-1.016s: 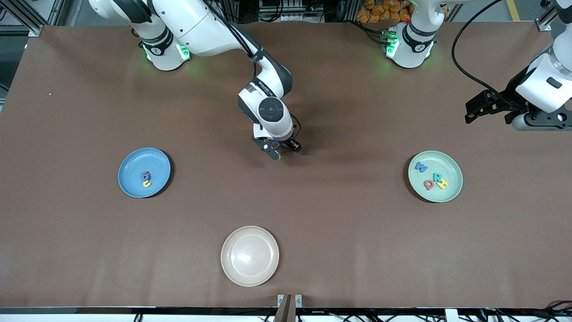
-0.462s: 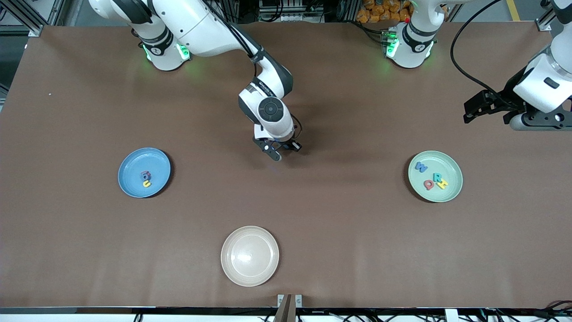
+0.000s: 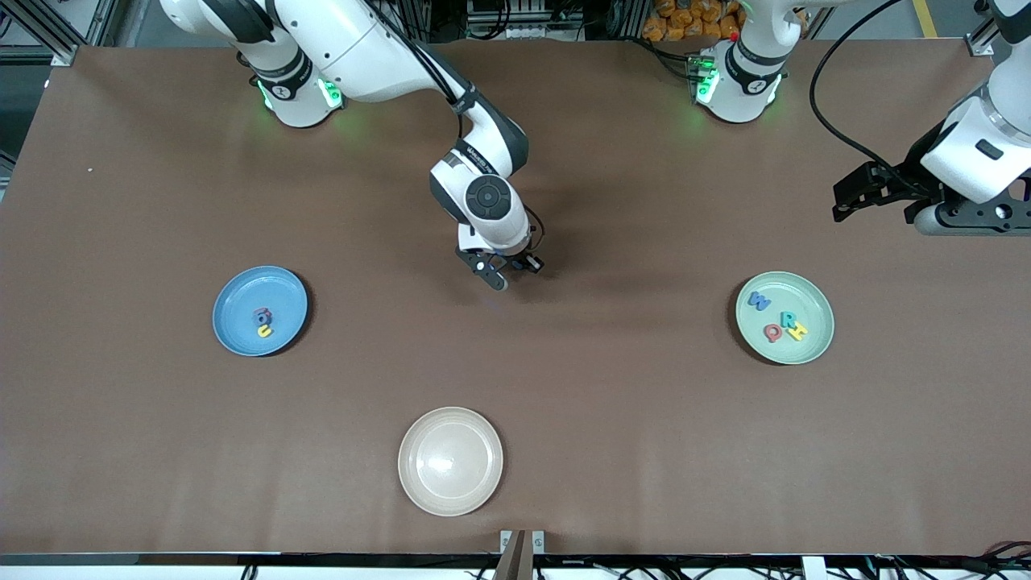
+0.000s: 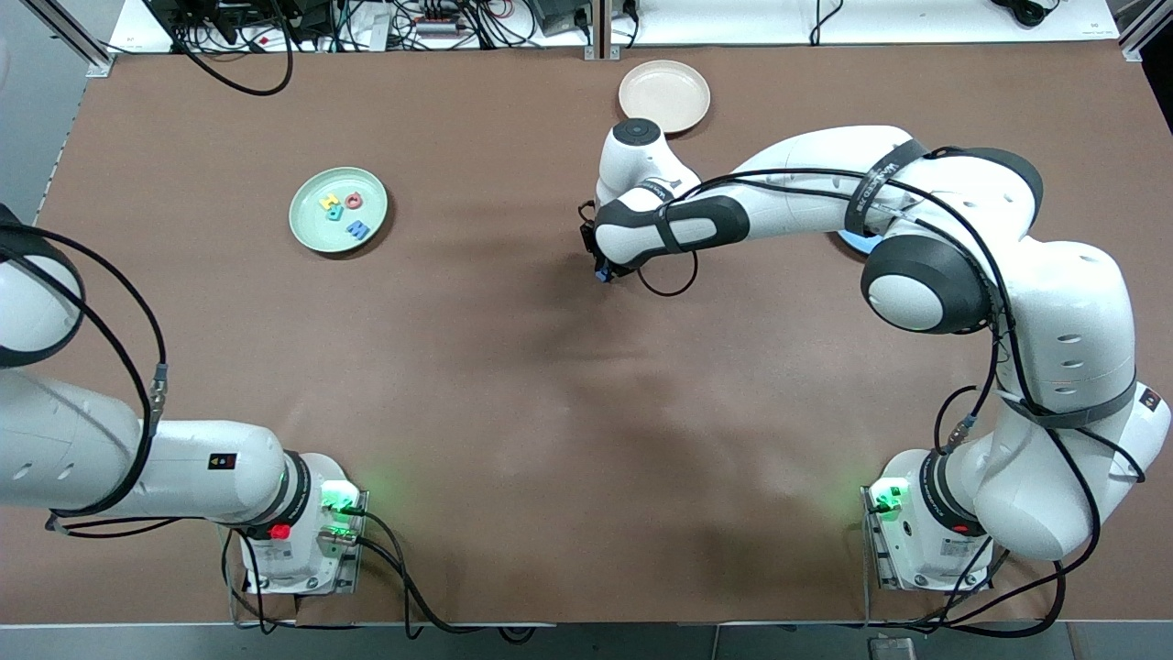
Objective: Sort upper and lower case letters into plates
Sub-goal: 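Carry the blue E with the right gripper to the blue plate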
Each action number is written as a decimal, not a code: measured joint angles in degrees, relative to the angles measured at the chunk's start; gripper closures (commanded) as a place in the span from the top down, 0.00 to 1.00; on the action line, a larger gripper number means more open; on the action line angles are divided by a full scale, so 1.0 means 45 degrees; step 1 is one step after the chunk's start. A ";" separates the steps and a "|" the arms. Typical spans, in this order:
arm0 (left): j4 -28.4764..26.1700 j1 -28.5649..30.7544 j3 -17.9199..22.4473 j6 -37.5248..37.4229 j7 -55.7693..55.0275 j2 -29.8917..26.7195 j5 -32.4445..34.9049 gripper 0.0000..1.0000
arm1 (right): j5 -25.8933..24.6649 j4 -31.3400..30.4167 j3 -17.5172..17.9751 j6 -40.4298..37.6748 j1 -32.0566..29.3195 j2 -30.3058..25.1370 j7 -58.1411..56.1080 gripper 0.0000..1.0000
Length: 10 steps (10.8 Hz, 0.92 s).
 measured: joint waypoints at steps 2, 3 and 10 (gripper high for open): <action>-0.0025 -0.0002 -0.0036 0.0000 0.0000 0.0003 0.0000 1.00 | 0.0000 0.0255 -0.0027 -0.1015 -0.0346 -0.0311 -0.0076 0.00; -0.0038 -0.0002 -0.0048 0.0000 0.0000 0.0006 0.0000 1.00 | -0.0002 0.0367 -0.0037 -0.1737 -0.0700 -0.0715 -0.0404 0.00; -0.0062 0.0009 -0.0091 0.0001 0.0000 0.0040 0.0001 1.00 | 0.0261 0.0406 -0.0275 -0.7102 -0.6609 -0.3053 -0.7903 0.00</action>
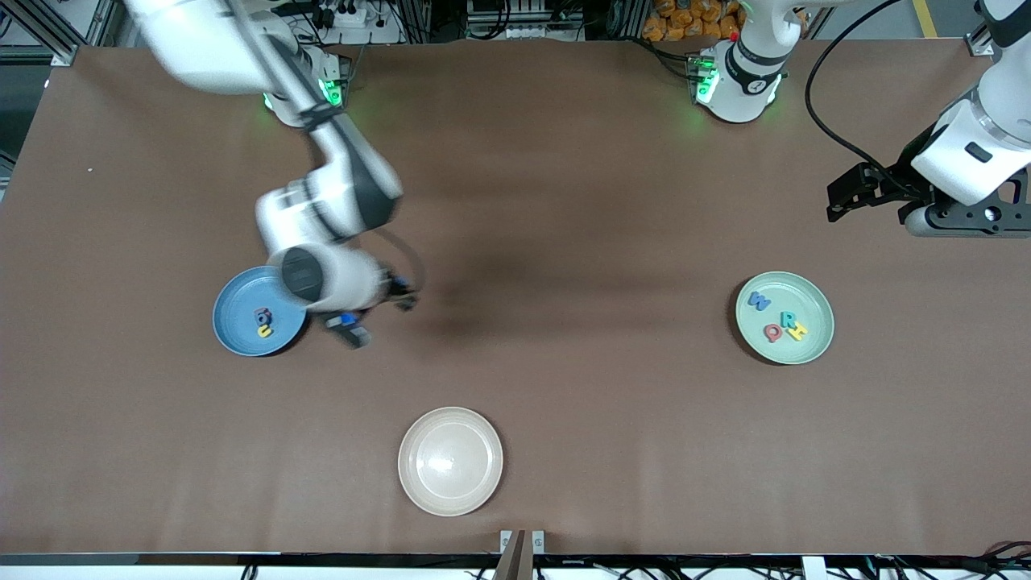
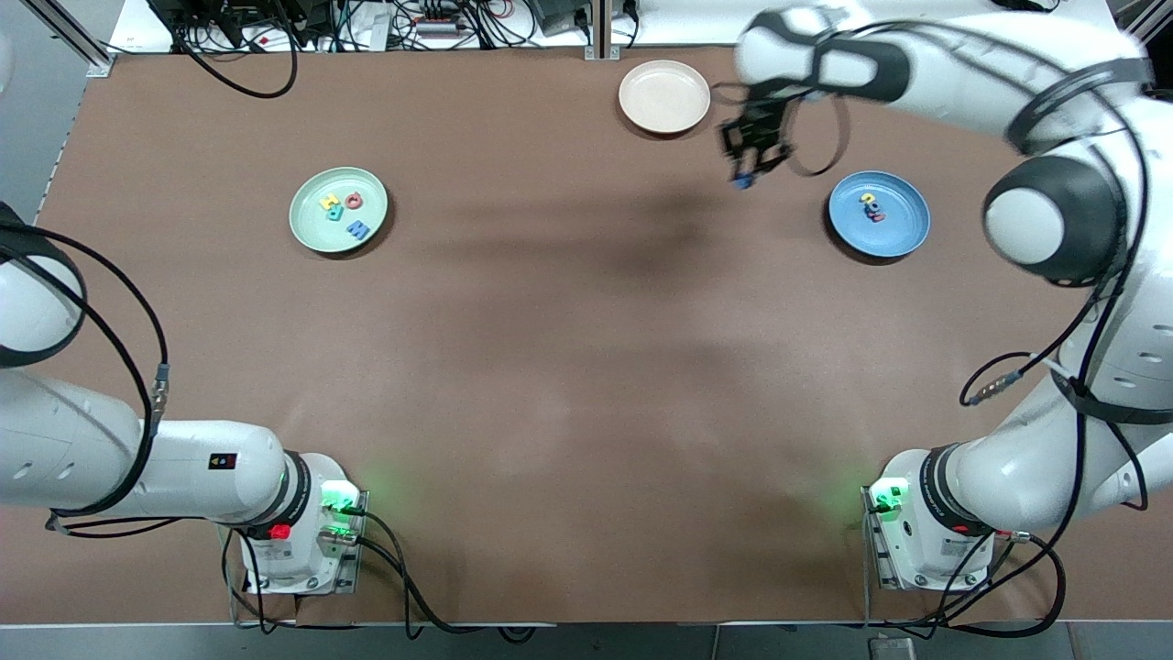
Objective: Sort upper and lower case letters into plates
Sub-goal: 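Carry the blue E with the right gripper to the blue plate, then open the right gripper to drop the E onto the blue plate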
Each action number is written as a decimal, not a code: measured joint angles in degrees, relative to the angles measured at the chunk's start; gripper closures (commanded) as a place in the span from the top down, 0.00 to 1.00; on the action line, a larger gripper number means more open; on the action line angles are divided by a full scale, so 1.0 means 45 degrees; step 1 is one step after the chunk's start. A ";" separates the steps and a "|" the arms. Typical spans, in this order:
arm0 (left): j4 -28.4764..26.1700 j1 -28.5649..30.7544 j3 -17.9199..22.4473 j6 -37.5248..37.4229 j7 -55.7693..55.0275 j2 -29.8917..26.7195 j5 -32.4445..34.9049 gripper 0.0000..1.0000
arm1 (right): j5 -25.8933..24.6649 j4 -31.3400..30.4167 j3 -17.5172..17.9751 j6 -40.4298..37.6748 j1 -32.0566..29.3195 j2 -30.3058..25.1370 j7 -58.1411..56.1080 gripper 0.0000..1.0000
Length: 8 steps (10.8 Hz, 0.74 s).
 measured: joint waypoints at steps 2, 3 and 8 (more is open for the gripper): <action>0.0000 0.0001 -0.0001 0.0001 0.0000 0.0002 0.0000 1.00 | -0.0364 -0.0188 -0.0458 -0.0322 -0.1657 0.0010 -0.2314 0.00; 0.0000 0.0002 -0.0002 0.0001 0.0000 0.0002 0.0000 1.00 | -0.0702 -0.0459 -0.0961 -0.0135 -0.1877 0.0101 -0.3005 0.00; -0.0009 0.0036 0.0003 0.0000 0.0000 0.0003 0.0000 1.00 | -0.0952 -0.0863 -0.2226 0.0861 -0.1919 0.0876 -0.4866 0.96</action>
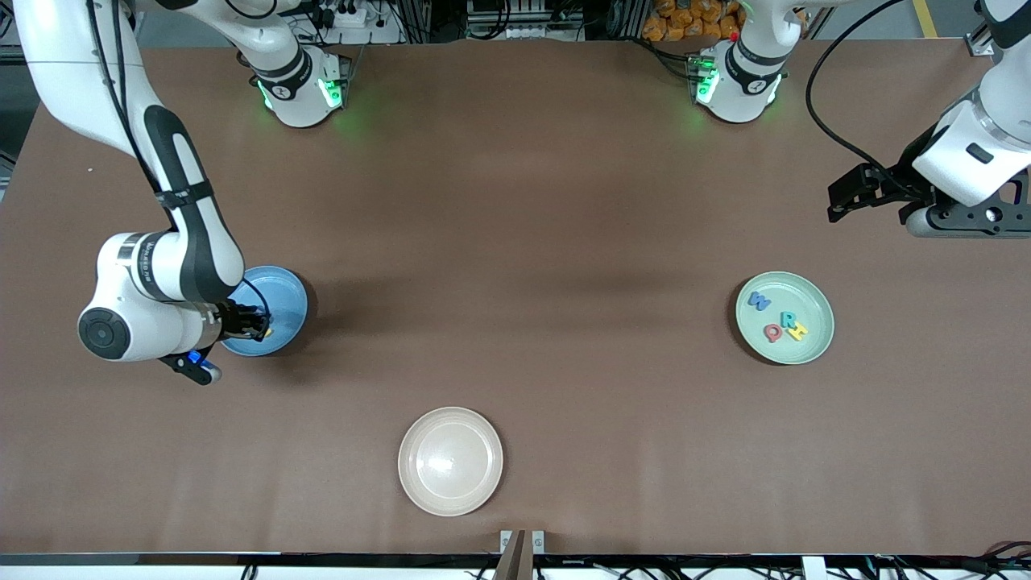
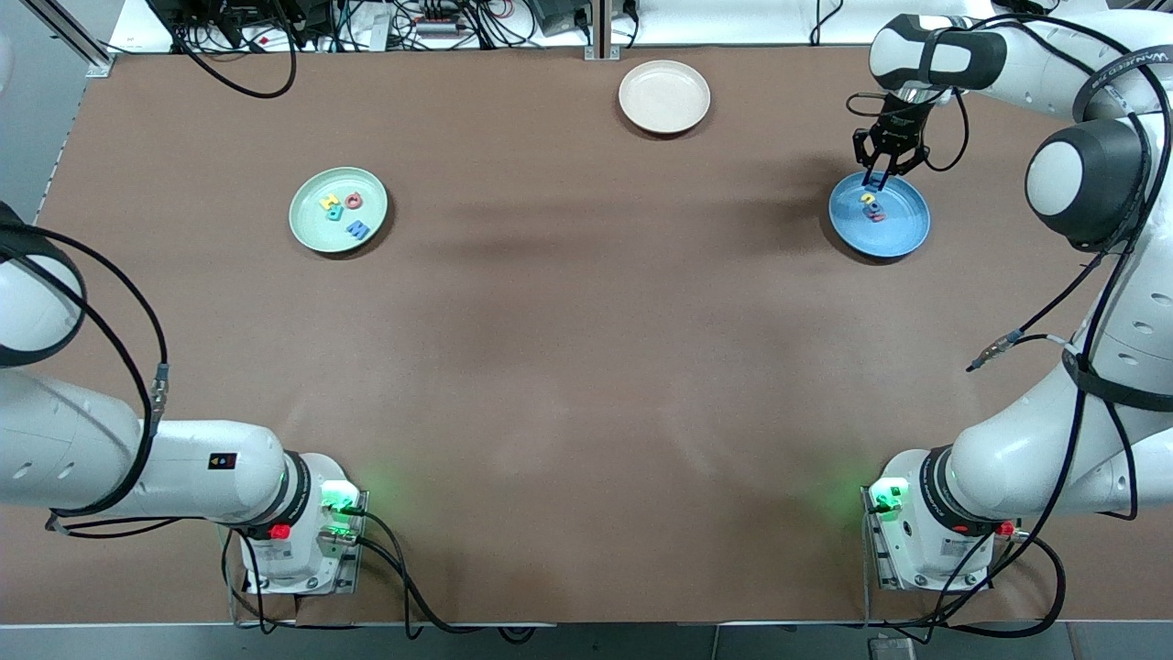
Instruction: Sort upper and lower case letters into plates
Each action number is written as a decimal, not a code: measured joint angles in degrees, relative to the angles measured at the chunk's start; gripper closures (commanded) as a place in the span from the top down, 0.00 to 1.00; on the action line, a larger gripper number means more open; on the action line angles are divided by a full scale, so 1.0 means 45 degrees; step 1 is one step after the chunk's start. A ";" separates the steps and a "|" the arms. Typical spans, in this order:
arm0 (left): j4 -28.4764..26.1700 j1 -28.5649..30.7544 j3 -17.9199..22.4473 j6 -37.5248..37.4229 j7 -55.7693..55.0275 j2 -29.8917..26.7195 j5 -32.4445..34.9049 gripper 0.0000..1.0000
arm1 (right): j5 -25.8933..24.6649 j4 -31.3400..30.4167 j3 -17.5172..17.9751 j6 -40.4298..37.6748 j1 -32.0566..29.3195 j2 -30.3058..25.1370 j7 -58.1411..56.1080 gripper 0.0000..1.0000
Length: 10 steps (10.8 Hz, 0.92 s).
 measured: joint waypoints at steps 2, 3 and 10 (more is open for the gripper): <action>-0.0023 0.0005 0.0002 0.0000 0.0000 0.0000 0.0000 1.00 | -0.0001 0.0017 -0.0068 -0.0007 -0.0008 -0.0004 -0.0003 1.00; -0.0039 0.0005 0.0002 0.0000 0.0000 0.0000 0.0000 1.00 | -0.0005 0.0104 -0.0068 -0.0117 0.0004 -0.0080 -0.0013 1.00; -0.0121 0.0012 0.0003 -0.0001 0.0000 0.0021 0.0000 1.00 | -0.0156 0.2998 -0.0122 -0.4304 -0.0001 -0.4029 -0.2265 1.00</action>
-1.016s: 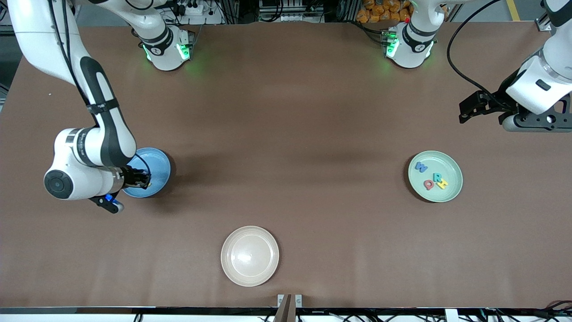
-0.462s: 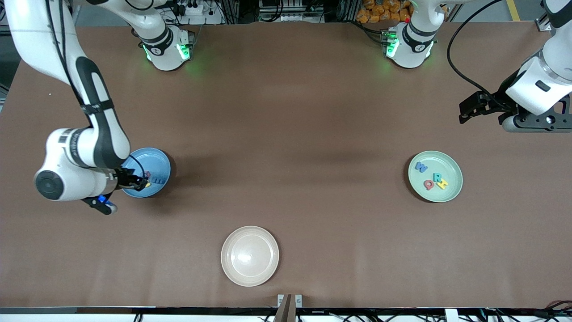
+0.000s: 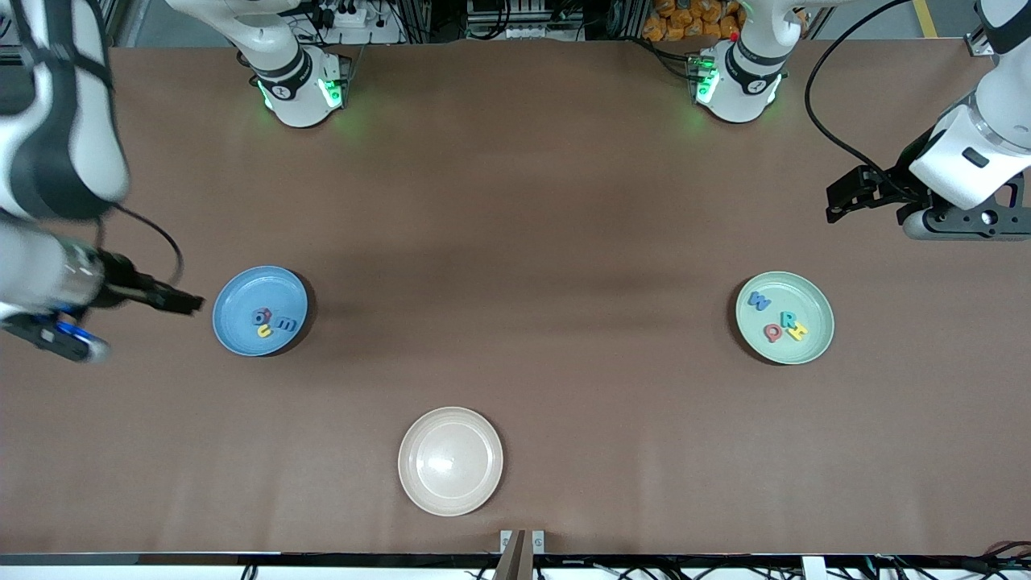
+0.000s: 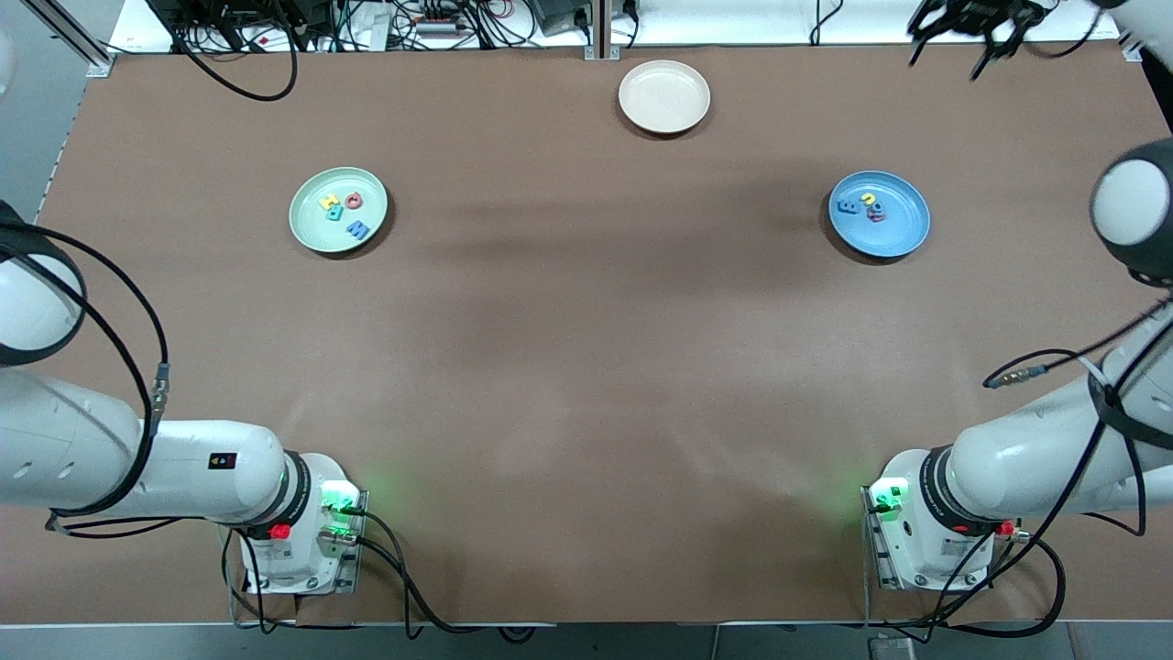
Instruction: Sort upper and lower case letters into plates
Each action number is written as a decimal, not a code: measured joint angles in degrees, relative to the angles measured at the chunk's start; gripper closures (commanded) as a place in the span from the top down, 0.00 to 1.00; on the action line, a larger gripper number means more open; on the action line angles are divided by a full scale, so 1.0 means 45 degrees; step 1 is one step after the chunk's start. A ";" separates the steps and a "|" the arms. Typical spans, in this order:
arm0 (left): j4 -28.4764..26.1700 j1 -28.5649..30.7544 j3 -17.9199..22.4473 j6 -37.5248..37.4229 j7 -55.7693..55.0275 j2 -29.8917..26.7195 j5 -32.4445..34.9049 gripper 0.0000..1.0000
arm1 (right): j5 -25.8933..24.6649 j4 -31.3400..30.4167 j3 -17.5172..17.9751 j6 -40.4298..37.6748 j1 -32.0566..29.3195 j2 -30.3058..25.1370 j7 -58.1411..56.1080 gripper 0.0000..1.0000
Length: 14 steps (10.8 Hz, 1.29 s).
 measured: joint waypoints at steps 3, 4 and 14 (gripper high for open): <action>-0.0007 0.0001 0.0000 -0.0003 0.0000 0.0005 0.0000 1.00 | -0.0661 -0.0004 0.0087 -0.0602 0.0001 -0.1626 -0.1580 1.00; -0.0008 0.0000 -0.0002 -0.0004 0.0000 0.0006 0.0000 1.00 | -0.0922 -0.0003 0.0241 -0.0666 0.0004 -0.1864 -0.1974 1.00; -0.0020 0.0001 -0.0001 -0.0007 0.0000 0.0006 0.0000 1.00 | -0.1070 -0.0012 0.0536 -0.1130 0.0050 -0.2130 -0.2859 1.00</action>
